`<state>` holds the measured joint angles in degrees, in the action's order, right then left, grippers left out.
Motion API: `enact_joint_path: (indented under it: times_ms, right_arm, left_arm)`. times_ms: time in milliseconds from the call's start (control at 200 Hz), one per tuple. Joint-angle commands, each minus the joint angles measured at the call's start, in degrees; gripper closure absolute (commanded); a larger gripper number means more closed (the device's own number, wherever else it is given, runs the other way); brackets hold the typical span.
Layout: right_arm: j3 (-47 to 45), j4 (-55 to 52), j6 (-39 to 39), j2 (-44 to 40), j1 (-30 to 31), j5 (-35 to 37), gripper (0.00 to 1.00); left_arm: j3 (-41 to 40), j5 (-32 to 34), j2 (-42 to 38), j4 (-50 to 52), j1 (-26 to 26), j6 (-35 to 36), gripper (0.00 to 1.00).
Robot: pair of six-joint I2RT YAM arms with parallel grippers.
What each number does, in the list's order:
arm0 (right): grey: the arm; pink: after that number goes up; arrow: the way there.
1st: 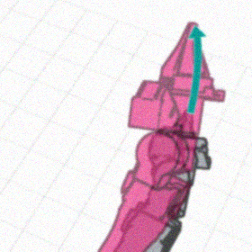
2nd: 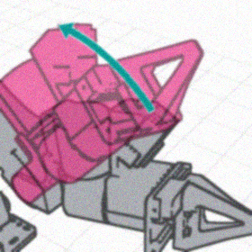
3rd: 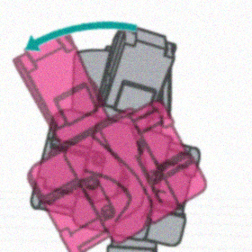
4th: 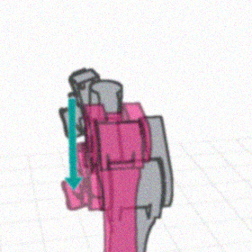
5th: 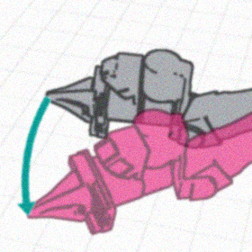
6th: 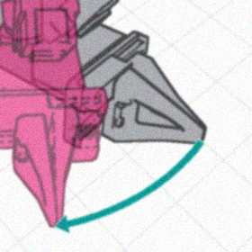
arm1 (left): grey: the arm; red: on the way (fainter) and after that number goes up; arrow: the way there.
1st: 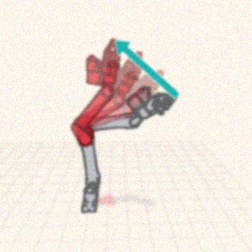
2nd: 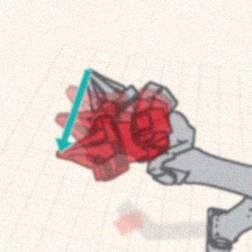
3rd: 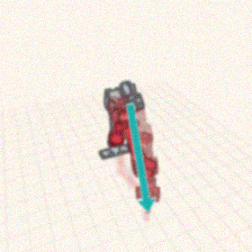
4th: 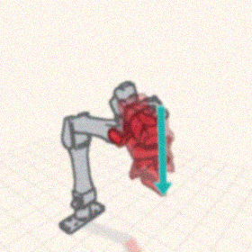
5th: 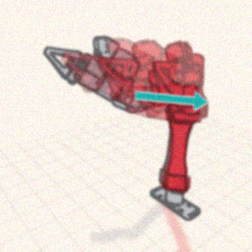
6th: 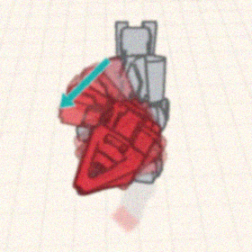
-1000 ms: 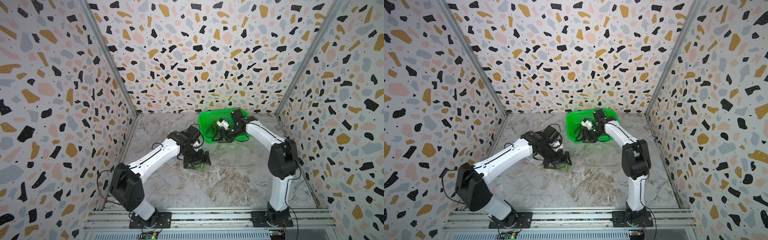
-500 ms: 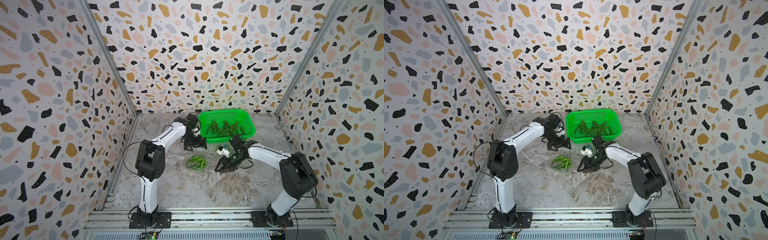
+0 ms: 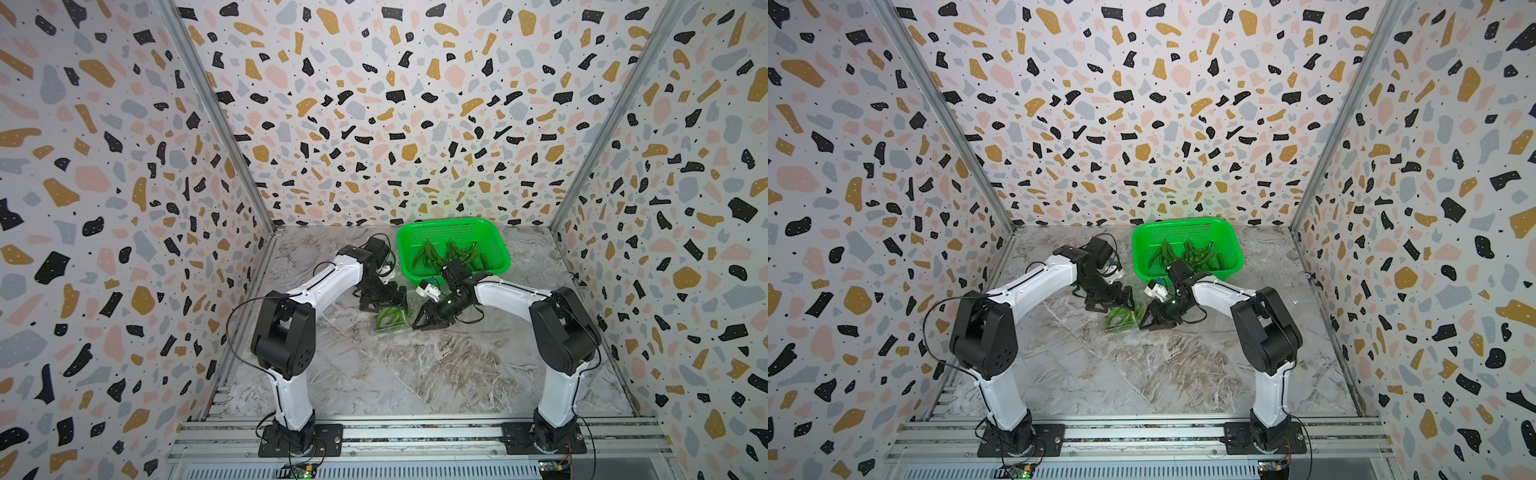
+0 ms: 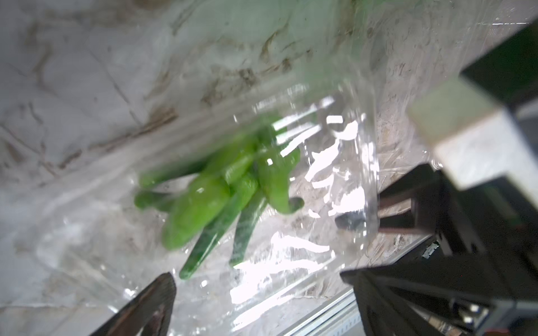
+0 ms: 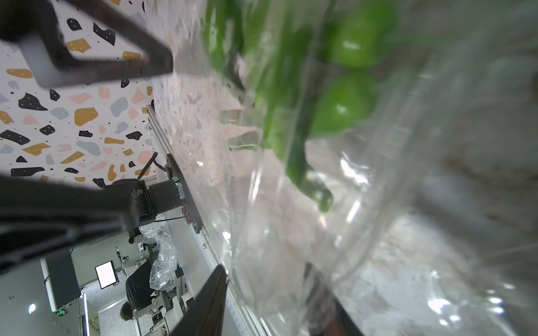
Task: Take small green peppers out of containers
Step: Adjust the packing box at the center of the board, then open the packing box at the center of the board.
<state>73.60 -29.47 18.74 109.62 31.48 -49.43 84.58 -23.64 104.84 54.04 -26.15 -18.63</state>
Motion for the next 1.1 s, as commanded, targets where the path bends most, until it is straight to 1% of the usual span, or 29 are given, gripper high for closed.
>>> enact_joint_path:
  times_ms: [0, 40, 95, 220, 320, 390, 461, 536, 691, 781, 956, 1096]
  right_arm:
    - [4.5, -2.7, -3.2, 1.7, -1.9, 0.3, 0.55]
    - [5.3, -3.4, -3.8, 2.0, -2.5, 0.1, 0.55]
    - [5.4, -3.9, -4.2, 1.6, -3.5, 0.0, 0.55]
    - [2.3, -3.2, -3.2, -1.7, -5.3, -1.2, 0.55]
    - [-3.0, 1.1, 0.6, -5.1, -5.7, -2.8, 0.55]
    - [-6.9, 6.0, 4.8, -6.8, -5.6, -4.2, 0.56]
    - [-9.2, 10.1, 8.2, -7.1, -5.3, -4.7, 0.58]
    - [-9.9, 12.9, 10.6, -7.0, -4.9, -4.7, 0.59]
    - [-9.4, 15.3, 13.2, -5.1, -4.5, -3.9, 0.63]
    - [-9.2, 15.6, 13.4, -3.6, -4.5, -3.7, 0.65]
    - [-8.8, 15.8, 13.2, -2.0, -4.5, -3.9, 0.71]
    - [-9.0, 15.4, 12.9, -1.8, -4.4, -3.9, 0.72]
  left_arm:
    - [-4.7, -1.6, -4.5, -1.5, 0.0, -4.4, 0.03]
    - [-5.7, -1.2, -5.7, -1.4, 0.0, -5.3, 0.03]
    - [-5.4, 0.8, -6.8, 0.4, -0.1, -5.5, 0.03]
    - [-0.5, 10.5, -7.6, 5.8, -0.1, -3.4, 0.03]
    - [4.9, 17.2, -4.9, 7.5, 0.0, 0.9, 0.02]
    - [8.9, 18.8, -1.3, 7.1, 0.3, 4.8, 0.00]
    - [11.0, 18.0, 2.1, 4.0, 0.4, 7.8, 0.01]
    - [12.0, 15.2, 5.1, 0.5, 0.5, 9.9, 0.01]
    - [12.4, 9.4, 9.1, -3.1, 0.6, 11.2, 0.01]
    - [11.4, 7.4, 9.7, -4.3, 0.6, 11.0, 0.01]
    - [8.8, 5.9, 9.3, -5.9, 0.6, 9.9, 0.01]
    - [7.4, 5.4, 8.8, -6.7, 0.6, 9.1, 0.01]
